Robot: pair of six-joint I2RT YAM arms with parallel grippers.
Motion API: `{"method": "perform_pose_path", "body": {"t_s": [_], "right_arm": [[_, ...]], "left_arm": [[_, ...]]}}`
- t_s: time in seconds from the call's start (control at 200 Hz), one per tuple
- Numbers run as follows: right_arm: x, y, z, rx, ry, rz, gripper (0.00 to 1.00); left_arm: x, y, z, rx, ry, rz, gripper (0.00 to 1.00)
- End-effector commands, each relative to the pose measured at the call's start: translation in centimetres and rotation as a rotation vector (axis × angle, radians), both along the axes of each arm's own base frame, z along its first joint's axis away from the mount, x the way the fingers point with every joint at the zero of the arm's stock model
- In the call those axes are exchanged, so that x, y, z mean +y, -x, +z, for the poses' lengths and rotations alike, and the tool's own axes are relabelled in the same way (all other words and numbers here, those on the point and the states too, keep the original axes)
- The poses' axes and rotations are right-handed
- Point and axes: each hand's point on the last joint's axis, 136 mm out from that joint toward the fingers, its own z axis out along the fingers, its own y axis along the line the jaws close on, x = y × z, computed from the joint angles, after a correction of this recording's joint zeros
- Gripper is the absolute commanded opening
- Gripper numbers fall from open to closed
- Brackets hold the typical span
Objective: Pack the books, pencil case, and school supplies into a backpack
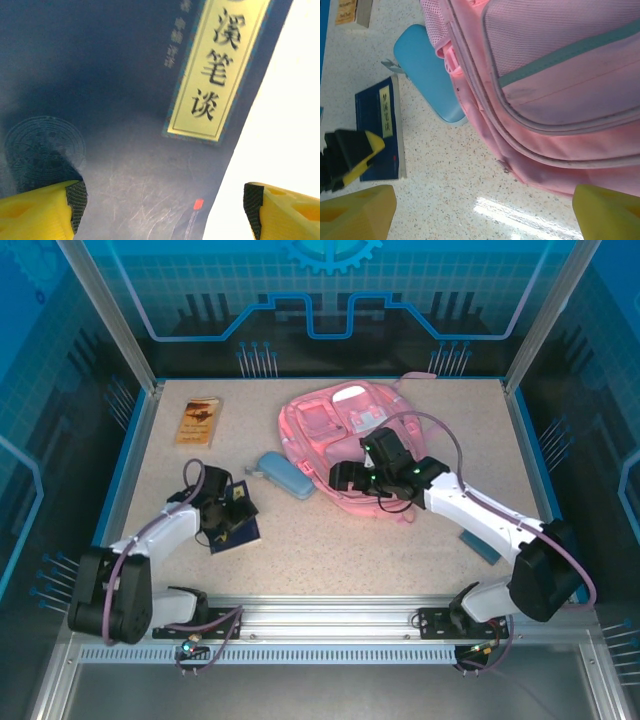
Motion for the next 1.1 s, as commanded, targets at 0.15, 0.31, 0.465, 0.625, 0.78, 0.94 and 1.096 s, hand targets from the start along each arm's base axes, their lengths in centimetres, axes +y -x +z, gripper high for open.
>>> {"method": "perform_pose_path", "body": {"t_s": [0.15,0.31,0.465,0.625,0.78,0.94,1.096], "right_arm": [[5.1,0.5,-0.5,-0.023,0.092,0.131,0.86],[10.5,1.7,-2.8,0.009,0.147,0.271,0.79],[15.8,2.1,-5.5,0.050,0.186,0.379,0.64],[19.5,1.4,-8.7,0.060,0.259,0.439,0.58],[21.7,1.0,-11.4,0.093,0.308,0.482,0.48],[23.4,1.2,-13.7,0.137,0.304,0.533,0.43],[24.1,1.6,-14.9,0.177,0.299,0.558,0.41]], "left_arm": [[1.4,1.6,3.7,0.021,-0.090,-0.050,0.91],[4.6,-0.1,4.6,-0.023,-0.076,0.056,0.93],[6.5,-0.8,3.1,-0.023,-0.024,0.161,0.93],[7.1,-1.0,0.9,-0.011,0.031,0.237,0.89],[7.3,-0.5,-0.4,0.027,0.030,0.243,0.83],[7.3,-0.2,-1.2,0.036,0.034,0.249,0.77],[6.8,-0.1,-2.0,0.052,0.060,0.235,0.70]]}}
